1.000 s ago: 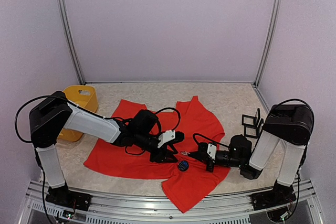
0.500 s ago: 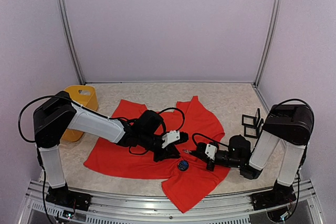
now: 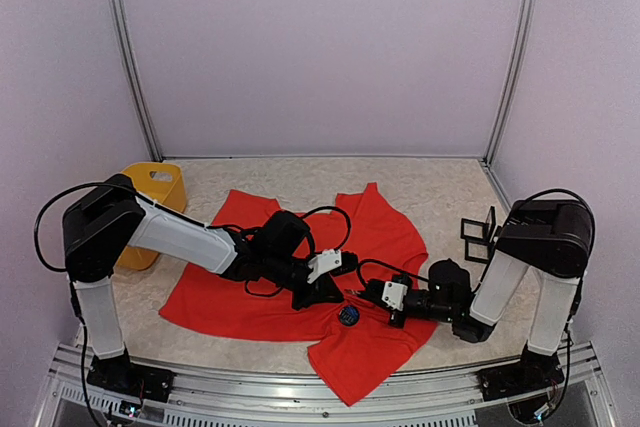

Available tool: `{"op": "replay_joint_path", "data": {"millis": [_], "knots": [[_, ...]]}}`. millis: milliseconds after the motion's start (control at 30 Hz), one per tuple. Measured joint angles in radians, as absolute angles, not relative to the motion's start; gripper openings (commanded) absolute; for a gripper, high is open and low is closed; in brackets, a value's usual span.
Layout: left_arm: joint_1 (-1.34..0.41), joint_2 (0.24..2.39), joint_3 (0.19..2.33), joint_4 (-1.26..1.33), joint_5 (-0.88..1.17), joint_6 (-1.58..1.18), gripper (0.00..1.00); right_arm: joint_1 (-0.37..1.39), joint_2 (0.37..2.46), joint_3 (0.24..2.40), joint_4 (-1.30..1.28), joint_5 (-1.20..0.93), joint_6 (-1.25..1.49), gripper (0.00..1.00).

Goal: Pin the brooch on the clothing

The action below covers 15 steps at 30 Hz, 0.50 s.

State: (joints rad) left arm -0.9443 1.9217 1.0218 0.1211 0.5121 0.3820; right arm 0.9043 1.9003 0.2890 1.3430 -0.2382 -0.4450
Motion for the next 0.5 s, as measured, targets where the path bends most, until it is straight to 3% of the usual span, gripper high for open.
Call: {"op": "replay_joint_path", "data": {"millis": [500], "knots": [[-0.944, 1.920, 1.016, 0.134, 0.535, 0.348, 0.00, 0.926, 1.888, 0.278, 1.348, -0.268, -0.439, 0.00]]}}
